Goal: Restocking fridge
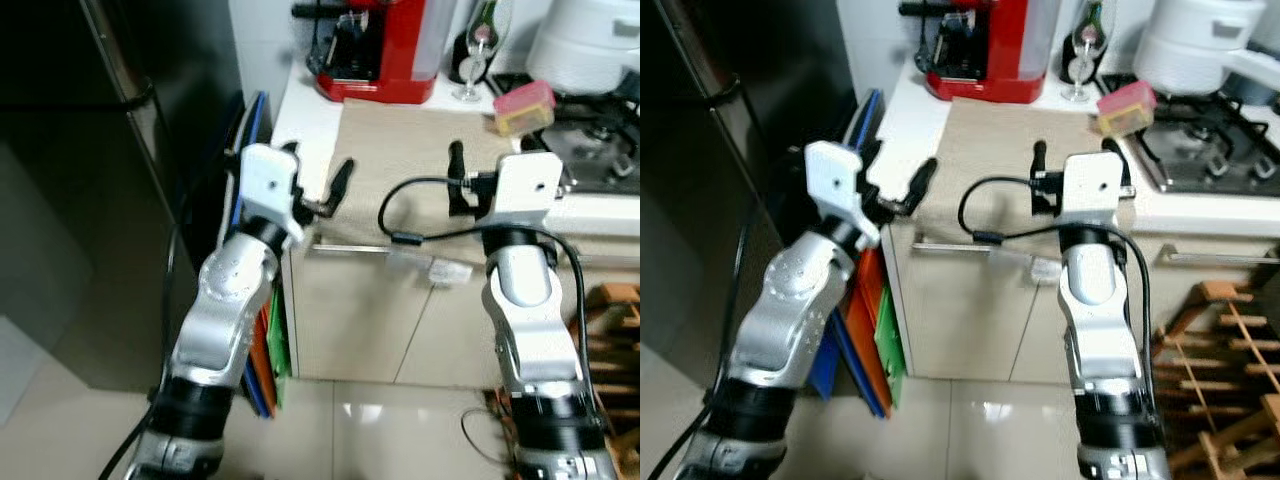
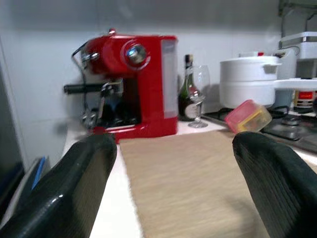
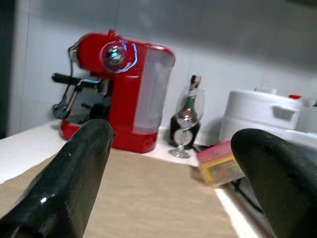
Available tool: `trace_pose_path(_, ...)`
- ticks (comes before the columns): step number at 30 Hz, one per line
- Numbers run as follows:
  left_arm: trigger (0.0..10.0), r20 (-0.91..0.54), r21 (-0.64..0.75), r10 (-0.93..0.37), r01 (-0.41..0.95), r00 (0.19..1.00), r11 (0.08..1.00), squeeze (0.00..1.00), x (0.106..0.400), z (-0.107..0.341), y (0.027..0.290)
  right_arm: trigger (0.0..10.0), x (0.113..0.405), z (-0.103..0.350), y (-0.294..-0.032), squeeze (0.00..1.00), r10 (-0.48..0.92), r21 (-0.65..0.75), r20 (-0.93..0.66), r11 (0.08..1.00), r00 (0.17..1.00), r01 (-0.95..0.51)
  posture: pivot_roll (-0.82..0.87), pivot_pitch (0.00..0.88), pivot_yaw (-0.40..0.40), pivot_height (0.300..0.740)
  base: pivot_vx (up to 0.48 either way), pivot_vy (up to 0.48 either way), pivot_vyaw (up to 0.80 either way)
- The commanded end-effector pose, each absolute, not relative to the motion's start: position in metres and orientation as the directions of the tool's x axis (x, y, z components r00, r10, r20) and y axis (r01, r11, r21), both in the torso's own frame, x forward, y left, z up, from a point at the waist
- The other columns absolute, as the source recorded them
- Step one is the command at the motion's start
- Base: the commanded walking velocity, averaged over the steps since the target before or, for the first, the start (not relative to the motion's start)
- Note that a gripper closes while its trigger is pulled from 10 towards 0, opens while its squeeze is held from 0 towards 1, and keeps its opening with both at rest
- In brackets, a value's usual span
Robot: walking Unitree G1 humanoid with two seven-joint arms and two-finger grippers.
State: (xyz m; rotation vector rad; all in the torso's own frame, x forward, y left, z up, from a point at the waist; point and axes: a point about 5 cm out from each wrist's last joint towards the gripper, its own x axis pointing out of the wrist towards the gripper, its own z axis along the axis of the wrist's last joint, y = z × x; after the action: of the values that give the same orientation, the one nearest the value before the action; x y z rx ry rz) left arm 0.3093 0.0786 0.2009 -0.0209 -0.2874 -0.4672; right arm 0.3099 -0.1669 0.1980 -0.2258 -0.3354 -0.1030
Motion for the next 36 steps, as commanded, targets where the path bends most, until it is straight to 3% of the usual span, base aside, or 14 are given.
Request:
trace_pose_path(1, 10.0, 0.284, 0.057, -0.466, 0.471, 0.838, 0.880, 0.00, 0.3080, 0.2045, 0.0695, 10.0, 0.3104, 0.2005, -0.1759, 1.00, -0.099, -0.210, 0.342, 0.961, 0.934, 0.178, -0.12, 0.000, 0.030, 0.740, 0.364, -0.307, 0.00)
trace_pose_path(22, 10.0, 0.279, 0.078, -0.464, 0.462, 0.841, 0.883, 0.00, 0.3085, 0.2042, 0.0688, 10.0, 0.3115, 0.2012, -0.1767, 1.00, -0.093, -0.216, 0.343, 0.961, 0.935, 0.174, -0.12, 0.000, 0.023, 0.740, 0.404, -0.171, 0.00)
trace_pose_path(23, 10.0, 0.279, 0.070, -0.462, 0.462, 0.842, 0.884, 0.00, 0.3090, 0.2043, 0.0688, 10.0, 0.3121, 0.2014, -0.1772, 0.95, -0.093, -0.218, 0.341, 0.960, 0.935, 0.175, -0.12, 0.000, 0.023, 0.740, 0.401, -0.262, 0.00)
trace_pose_path(24, 10.0, 0.279, 0.069, -0.461, 0.461, 0.843, 0.885, 0.00, 0.3092, 0.2041, 0.0687, 10.0, 0.3125, 0.2013, -0.1774, 0.00, -0.090, -0.220, 0.341, 0.960, 0.936, 0.173, -0.12, 0.000, 0.021, 0.740, 0.398, -0.262, 0.00)
trace_pose_path(36, 10.0, 0.294, 0.067, -0.470, 0.472, 0.832, 0.879, 0.00, 0.3084, 0.2063, 0.0663, 10.0, 0.3177, 0.2094, -0.1837, 0.00, -0.101, -0.229, 0.352, 0.955, 0.930, 0.191, -0.12, 0.000, 0.013, 0.740, 0.365, -0.242, 0.00)
